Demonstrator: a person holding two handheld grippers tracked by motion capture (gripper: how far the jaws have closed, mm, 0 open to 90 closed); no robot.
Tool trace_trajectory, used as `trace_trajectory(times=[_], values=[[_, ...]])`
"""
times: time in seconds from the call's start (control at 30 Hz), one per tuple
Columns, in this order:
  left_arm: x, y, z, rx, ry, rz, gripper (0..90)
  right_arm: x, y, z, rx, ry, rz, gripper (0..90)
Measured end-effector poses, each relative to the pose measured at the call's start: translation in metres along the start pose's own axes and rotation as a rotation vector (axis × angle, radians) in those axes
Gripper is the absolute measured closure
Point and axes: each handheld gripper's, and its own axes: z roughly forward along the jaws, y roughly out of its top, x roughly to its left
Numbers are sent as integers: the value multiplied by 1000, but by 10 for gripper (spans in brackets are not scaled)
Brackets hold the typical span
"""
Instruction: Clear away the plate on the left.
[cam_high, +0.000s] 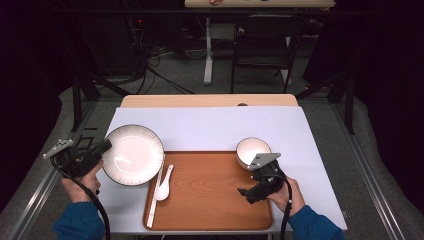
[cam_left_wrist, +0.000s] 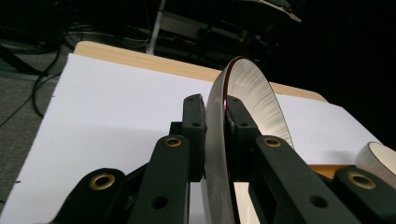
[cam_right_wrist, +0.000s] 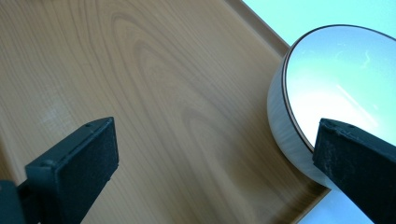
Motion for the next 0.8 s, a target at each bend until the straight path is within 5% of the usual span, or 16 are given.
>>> trace_trajectory(times=[0.3,0.8], values=[[-19,-1,4,15,-80,3,814,0,1,-1,-8,-1,5,0],[-63,-16,33,115,-236,37,815,3,3,-3,-29,19,22,0]])
